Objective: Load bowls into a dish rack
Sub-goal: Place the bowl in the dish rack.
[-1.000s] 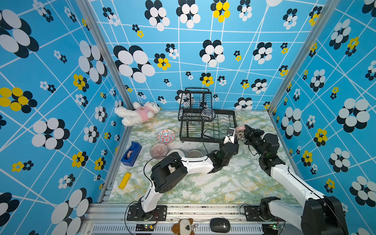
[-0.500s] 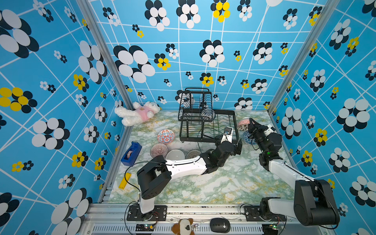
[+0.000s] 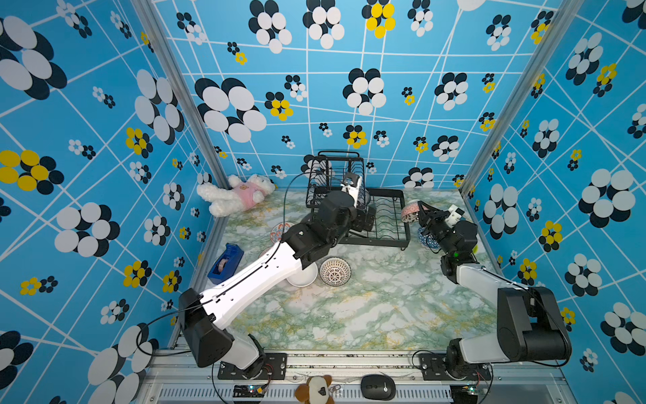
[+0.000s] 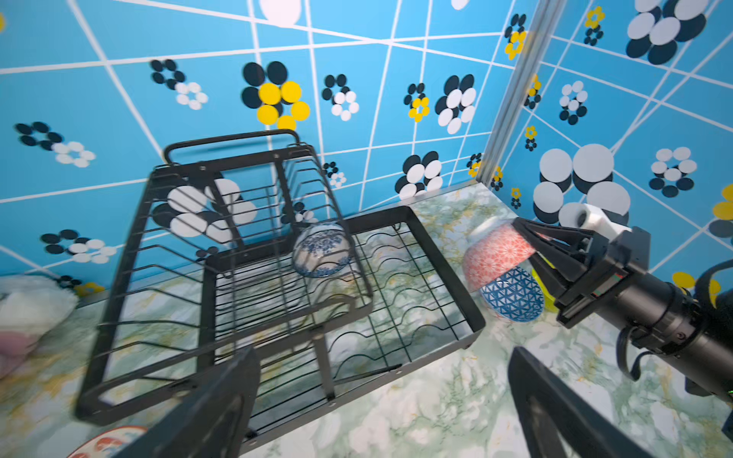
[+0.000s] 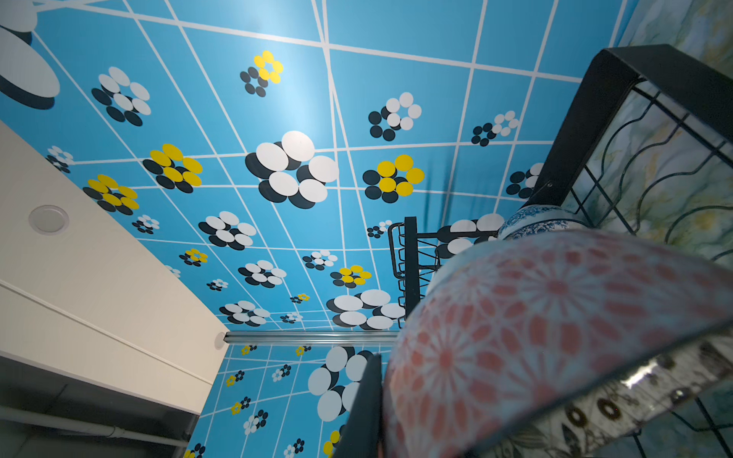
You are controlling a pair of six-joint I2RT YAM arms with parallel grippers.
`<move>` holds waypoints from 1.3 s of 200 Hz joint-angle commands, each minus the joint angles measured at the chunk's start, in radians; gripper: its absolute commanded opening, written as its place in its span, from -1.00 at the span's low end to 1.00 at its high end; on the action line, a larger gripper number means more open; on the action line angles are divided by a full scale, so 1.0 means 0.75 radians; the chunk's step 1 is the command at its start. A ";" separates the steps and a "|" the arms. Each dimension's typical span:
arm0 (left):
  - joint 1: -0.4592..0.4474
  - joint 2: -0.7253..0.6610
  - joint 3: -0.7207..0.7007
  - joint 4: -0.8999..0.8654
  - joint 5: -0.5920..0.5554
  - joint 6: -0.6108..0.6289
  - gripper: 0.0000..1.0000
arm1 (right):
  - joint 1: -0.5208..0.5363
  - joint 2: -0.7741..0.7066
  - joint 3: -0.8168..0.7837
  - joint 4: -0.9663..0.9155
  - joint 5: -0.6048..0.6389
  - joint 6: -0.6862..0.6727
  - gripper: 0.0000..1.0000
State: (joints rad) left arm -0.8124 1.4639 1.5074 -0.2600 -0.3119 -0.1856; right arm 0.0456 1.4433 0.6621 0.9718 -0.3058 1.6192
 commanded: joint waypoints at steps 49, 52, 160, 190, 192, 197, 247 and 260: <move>0.612 -0.187 -0.107 -0.189 0.483 -0.243 0.98 | 0.060 0.019 0.180 -0.112 -0.024 -0.166 -1.00; 0.639 -0.186 -0.118 -0.178 0.510 -0.271 0.98 | 0.063 0.022 0.184 -0.117 -0.024 -0.171 -1.00; 1.026 0.252 -0.431 0.376 1.261 -0.983 0.98 | 0.231 0.415 0.363 -0.005 -0.018 -0.212 -1.00; 1.041 0.335 -0.490 0.499 1.331 -1.090 0.98 | 0.250 0.526 0.433 -0.005 -0.024 -0.240 -1.00; 1.040 0.338 -0.492 0.502 1.330 -1.092 0.98 | 0.251 0.535 0.438 0.000 -0.025 -0.240 -1.00; 1.037 0.348 -0.492 0.507 1.333 -1.094 0.98 | 0.257 0.555 0.452 0.011 -0.028 -0.237 -1.00; 1.032 0.400 -0.491 0.535 1.365 -1.131 0.98 | 0.321 0.715 0.632 0.014 -0.044 -0.224 -1.00; 1.032 0.409 -0.487 0.531 1.372 -1.133 0.98 | 0.334 0.750 0.673 0.003 -0.037 -0.219 -1.00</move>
State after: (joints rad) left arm -0.0414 1.7470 1.1473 0.1001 0.6819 -1.0130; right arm 0.2749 1.9800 1.0885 0.8982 -0.3229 1.4723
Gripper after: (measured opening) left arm 0.990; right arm 0.087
